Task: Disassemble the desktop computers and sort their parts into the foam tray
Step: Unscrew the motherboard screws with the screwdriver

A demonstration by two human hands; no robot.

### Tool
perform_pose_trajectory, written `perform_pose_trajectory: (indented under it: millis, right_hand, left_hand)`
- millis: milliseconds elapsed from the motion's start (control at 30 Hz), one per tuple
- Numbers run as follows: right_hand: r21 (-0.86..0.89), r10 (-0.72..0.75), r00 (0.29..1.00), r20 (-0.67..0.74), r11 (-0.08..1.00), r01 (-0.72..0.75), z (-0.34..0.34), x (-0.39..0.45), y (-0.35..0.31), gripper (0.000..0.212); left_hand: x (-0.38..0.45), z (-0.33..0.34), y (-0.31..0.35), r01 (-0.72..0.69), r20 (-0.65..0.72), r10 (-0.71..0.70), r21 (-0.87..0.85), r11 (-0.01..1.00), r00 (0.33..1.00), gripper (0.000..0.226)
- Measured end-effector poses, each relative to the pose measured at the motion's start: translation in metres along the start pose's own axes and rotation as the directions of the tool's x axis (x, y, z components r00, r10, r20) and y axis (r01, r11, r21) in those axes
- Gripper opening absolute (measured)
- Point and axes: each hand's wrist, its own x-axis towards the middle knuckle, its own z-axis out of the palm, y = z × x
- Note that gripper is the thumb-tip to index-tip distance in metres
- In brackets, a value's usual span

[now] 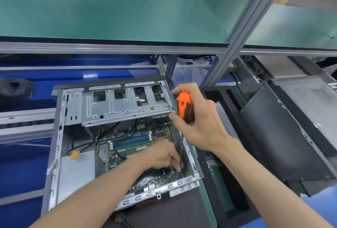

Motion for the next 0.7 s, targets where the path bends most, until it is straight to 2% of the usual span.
perform_pose_trajectory:
  millis: [167, 700]
  right_hand:
    - [-0.019, -0.008, 1.0, 0.017, 1.0, 0.008, 0.003, 0.001, 0.007, 0.045]
    - [0.011, 0.042, 0.999, 0.013, 0.999, -0.042, 0.011, 0.001, 0.021, 0.043]
  left_hand:
    - [0.005, 0.002, -0.001, -0.049, 0.022, 0.048, 0.043, 0.998, 0.999, 0.015]
    - [0.008, 0.006, -0.008, -0.017, 0.099, 0.012, 0.058, 0.998, 0.995, 0.014]
